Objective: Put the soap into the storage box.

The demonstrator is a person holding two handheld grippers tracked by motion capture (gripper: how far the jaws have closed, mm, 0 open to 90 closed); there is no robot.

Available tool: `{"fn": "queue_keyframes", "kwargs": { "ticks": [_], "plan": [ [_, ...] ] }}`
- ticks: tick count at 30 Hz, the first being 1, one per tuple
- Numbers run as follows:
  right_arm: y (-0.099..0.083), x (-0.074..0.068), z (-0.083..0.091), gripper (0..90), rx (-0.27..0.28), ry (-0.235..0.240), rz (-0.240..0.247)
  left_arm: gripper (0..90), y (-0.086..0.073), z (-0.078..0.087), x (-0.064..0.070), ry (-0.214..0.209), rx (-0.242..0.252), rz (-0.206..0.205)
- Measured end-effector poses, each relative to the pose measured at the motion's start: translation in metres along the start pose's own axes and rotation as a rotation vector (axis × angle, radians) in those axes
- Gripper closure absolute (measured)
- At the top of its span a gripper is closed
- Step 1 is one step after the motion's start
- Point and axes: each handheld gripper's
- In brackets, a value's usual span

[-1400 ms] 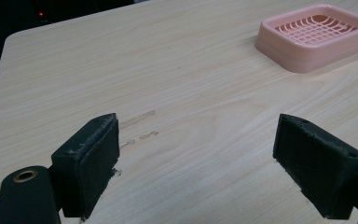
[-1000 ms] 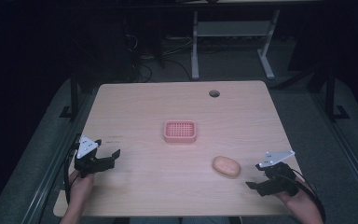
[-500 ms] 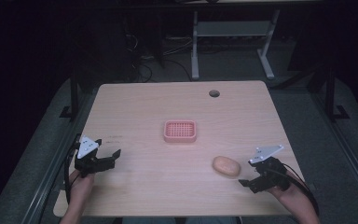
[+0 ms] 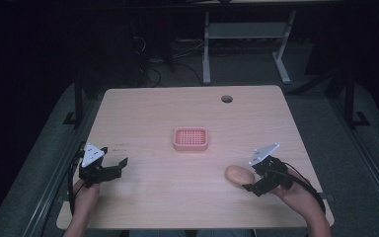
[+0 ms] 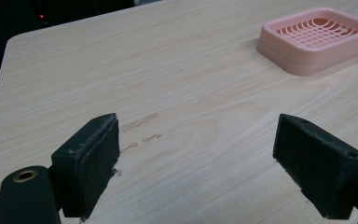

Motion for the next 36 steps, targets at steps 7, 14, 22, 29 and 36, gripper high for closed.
{"fn": "queue_keyframes", "kwargs": {
  "ticks": [7, 14, 22, 29, 36],
  "plan": [
    [0.014, 0.002, -0.009, 21.3, -0.044, 0.004, 0.026, 14.2, 0.000, -0.001, 0.000, -0.002, -0.004, -0.001],
    [0.023, 0.005, -0.019, 21.8, -0.090, 0.013, 0.043, 14.2, 0.000, -0.001, 0.001, -0.002, -0.002, -0.001],
    [0.033, 0.009, -0.031, 22.8, -0.173, 0.020, 0.061, 14.2, 0.001, -0.001, 0.001, -0.003, -0.001, -0.002],
    [0.037, 0.011, -0.038, 22.8, -0.208, 0.029, 0.061, 14.2, 0.001, -0.001, 0.001, -0.004, -0.003, 0.000],
    [0.039, 0.014, -0.045, 23.3, -0.236, 0.030, 0.064, 14.2, 0.001, -0.001, 0.001, -0.004, -0.001, 0.001]
  ]
}}
Point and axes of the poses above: each handheld gripper's, and its own axes: z roughly backward along the jaws, y roughly out of its top, x roughly to its right, and after that the axes turned 4 degrees about y, right-handed
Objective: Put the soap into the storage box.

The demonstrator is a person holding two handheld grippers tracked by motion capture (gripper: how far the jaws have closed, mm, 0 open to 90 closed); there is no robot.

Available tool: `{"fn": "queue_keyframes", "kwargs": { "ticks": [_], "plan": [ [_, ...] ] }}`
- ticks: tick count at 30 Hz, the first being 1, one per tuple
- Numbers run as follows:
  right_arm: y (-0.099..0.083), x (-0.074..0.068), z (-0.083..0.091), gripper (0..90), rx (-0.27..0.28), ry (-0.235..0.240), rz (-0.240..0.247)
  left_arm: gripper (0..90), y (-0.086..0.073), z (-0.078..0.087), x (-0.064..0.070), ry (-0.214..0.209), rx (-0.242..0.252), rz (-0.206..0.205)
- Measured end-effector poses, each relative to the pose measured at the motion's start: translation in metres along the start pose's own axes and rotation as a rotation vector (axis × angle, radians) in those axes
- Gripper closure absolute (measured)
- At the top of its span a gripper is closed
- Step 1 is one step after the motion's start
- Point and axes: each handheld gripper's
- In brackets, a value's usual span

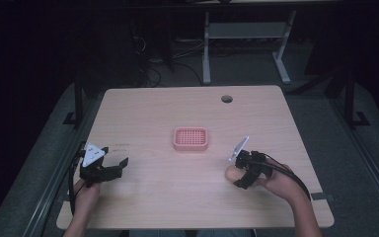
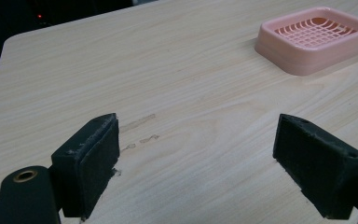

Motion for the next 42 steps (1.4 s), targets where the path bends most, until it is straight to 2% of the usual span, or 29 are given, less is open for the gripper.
{"fn": "queue_keyframes", "kwargs": {
  "ticks": [3, 16, 29, 36, 42],
  "plan": [
    [0.0014, 0.0013, -0.0032, 25.4, -0.019, -0.001, -0.001, 14.2, 0.0001, 0.0002, -0.0003, 0.001, -0.002, -0.001],
    [0.0036, 0.0051, -0.0070, 29.9, -0.032, 0.036, -0.010, 14.2, 0.0002, 0.0005, -0.0005, 0.002, 0.002, 0.000],
    [0.0064, 0.0020, -0.0072, 31.9, -0.044, 0.032, 0.023, 14.2, 0.0003, 0.0009, -0.0006, 0.006, 0.004, 0.001],
    [0.0061, 0.0031, -0.0028, 31.9, -0.016, 0.035, 0.025, 14.2, 0.0002, 0.0007, -0.0019, 0.009, 0.007, 0.011],
    [0.0086, 0.0066, 0.0005, 31.9, -0.003, 0.035, 0.024, 14.2, 0.0008, 0.0001, -0.0003, 0.008, 0.008, 0.002]
  ]
}}
Point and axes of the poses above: each handheld gripper's, and its own axes: z roughly backward along the jaws, y roughly out of its top, x roughly to its right, and after that the axes turned 4 degrees about y, right-handed
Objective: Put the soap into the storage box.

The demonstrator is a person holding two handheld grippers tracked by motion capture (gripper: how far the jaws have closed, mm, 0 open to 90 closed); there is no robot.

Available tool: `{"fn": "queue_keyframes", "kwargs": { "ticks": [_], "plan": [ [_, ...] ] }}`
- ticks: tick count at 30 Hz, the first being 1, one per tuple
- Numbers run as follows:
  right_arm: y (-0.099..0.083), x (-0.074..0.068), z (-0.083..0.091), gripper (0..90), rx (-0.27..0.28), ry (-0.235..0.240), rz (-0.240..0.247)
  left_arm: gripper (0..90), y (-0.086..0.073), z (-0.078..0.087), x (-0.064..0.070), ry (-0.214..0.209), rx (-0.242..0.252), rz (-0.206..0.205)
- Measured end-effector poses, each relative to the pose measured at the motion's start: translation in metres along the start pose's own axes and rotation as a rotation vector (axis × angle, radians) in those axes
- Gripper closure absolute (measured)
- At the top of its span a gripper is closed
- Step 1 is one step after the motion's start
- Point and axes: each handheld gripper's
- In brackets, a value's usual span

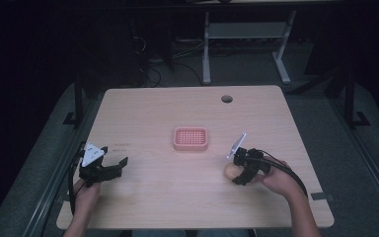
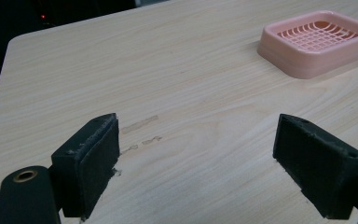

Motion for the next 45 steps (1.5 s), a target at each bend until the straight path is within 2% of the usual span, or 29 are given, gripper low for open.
{"fn": "queue_keyframes", "kwargs": {
  "ticks": [11, 21, 24, 29, 34, 41, 45],
  "plan": [
    [0.014, 0.001, 0.012, 32.0, 0.051, -0.001, 0.027, 14.2, 0.000, 0.001, -0.002, 0.005, 0.002, 0.009],
    [0.017, 0.007, 0.012, 32.1, 0.059, 0.009, 0.031, 14.2, 0.000, 0.001, -0.002, 0.008, 0.004, 0.008],
    [0.022, 0.008, 0.014, 32.1, 0.044, -0.004, 0.035, 14.2, 0.000, 0.001, -0.002, 0.001, 0.003, 0.006],
    [0.026, 0.008, 0.019, 32.1, 0.070, 0.002, 0.042, 14.2, -0.001, 0.002, -0.003, 0.003, 0.005, 0.010],
    [0.033, 0.007, 0.020, 32.1, 0.048, -0.011, 0.054, 14.2, -0.001, 0.002, -0.004, 0.005, 0.000, 0.009],
    [0.037, 0.011, 0.023, 32.1, 0.077, 0.004, 0.055, 14.2, -0.001, 0.002, -0.004, 0.003, 0.000, 0.005],
    [0.039, 0.012, 0.022, 32.1, 0.075, 0.015, 0.059, 14.2, -0.001, 0.002, -0.004, 0.003, 0.000, 0.005]
  ]
}}
Point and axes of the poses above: each handheld gripper's, and its own axes: z roughly backward along the jaws, y roughly out of its top, x roughly to its right, and after that the axes turned 4 degrees about y, right-handed
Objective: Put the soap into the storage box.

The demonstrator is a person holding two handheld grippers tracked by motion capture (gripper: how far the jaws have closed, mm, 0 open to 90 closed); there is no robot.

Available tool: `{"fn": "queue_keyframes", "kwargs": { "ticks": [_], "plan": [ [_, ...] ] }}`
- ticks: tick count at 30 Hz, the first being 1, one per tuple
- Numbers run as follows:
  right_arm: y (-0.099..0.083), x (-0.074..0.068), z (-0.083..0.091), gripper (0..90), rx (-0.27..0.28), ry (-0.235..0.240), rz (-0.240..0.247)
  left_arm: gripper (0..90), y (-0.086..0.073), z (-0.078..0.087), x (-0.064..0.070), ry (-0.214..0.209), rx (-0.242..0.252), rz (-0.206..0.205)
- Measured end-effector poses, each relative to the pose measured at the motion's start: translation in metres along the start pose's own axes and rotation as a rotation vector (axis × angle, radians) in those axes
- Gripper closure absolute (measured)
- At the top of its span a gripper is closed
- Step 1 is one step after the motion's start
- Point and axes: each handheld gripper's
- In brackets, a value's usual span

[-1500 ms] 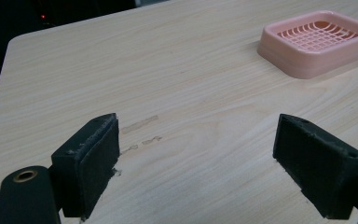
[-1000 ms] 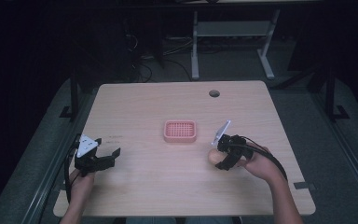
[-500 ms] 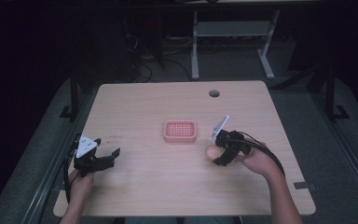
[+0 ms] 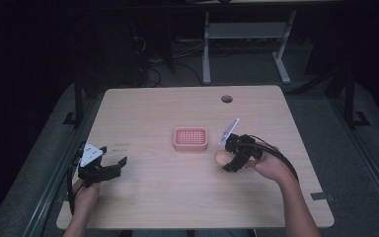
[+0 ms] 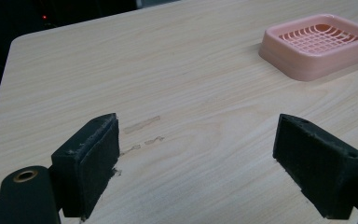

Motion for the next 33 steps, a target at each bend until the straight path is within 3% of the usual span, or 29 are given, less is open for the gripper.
{"fn": "queue_keyframes", "kwargs": {
  "ticks": [33],
  "plan": [
    [0.037, 0.015, 0.005, 32.0, 0.008, 0.027, 0.046, 14.2, 0.000, 0.000, 0.000, 0.003, 0.005, 0.009]
  ]
}}
Point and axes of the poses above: each handheld gripper's, and its own axes: z roughly backward along the jaws, y roughly out of its top, x roughly to its right, and after that the axes turned 4 degrees about y, right-handed
